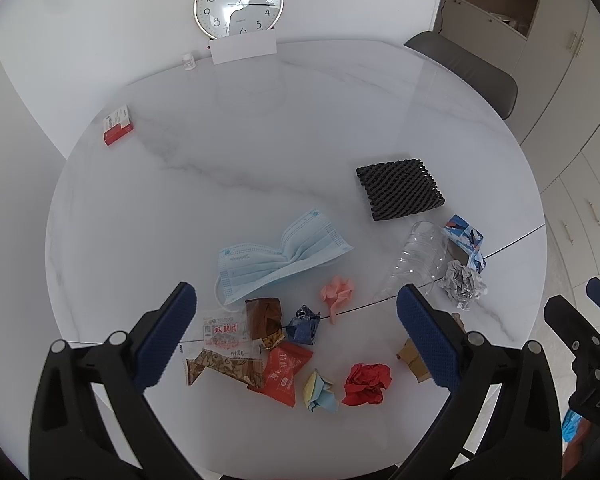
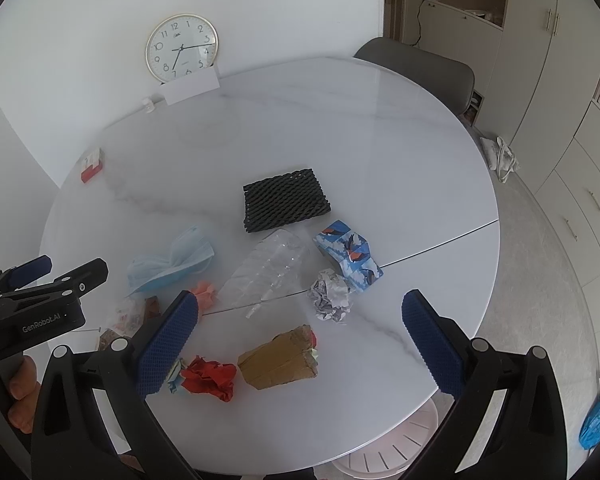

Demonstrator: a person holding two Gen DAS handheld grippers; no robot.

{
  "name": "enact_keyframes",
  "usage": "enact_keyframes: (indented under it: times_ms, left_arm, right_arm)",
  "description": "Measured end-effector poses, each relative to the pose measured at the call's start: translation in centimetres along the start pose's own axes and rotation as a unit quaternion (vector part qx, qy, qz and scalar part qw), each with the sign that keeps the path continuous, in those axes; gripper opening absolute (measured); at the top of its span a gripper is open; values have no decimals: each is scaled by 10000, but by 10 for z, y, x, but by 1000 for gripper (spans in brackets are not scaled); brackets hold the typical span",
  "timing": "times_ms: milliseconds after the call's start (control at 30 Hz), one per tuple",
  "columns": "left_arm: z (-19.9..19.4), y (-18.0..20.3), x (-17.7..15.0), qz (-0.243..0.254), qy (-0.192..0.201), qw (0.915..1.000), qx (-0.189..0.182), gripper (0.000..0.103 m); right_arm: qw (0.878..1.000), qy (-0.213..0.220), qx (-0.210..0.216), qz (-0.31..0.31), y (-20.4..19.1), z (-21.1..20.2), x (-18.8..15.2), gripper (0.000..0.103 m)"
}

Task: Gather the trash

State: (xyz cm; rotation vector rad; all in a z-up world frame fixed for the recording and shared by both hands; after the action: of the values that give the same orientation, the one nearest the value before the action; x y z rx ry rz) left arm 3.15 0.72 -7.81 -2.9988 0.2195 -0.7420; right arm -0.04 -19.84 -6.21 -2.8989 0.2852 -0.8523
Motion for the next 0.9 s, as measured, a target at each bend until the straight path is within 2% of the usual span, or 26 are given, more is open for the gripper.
enact_keyframes:
  times_ms: [900]
  left_arm:
    - [-1,-4,-1,-15,3,10000,7,96]
  right_arm:
    - [10000,-6,4,8,-3,-1,-3,101]
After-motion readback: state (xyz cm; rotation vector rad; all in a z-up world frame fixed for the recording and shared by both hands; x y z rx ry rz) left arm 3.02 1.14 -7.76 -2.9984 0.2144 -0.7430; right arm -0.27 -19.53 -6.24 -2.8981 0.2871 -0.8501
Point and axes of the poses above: each gripper's, at about its wrist camera, not at the fingertips, and z roughly the way its jaws point, y to its right, x to its top, the point moved 7 cm from there along z, roughly the way its jaws point, and after that the axes turned 7 degrees about z, right-handed, at the moved point
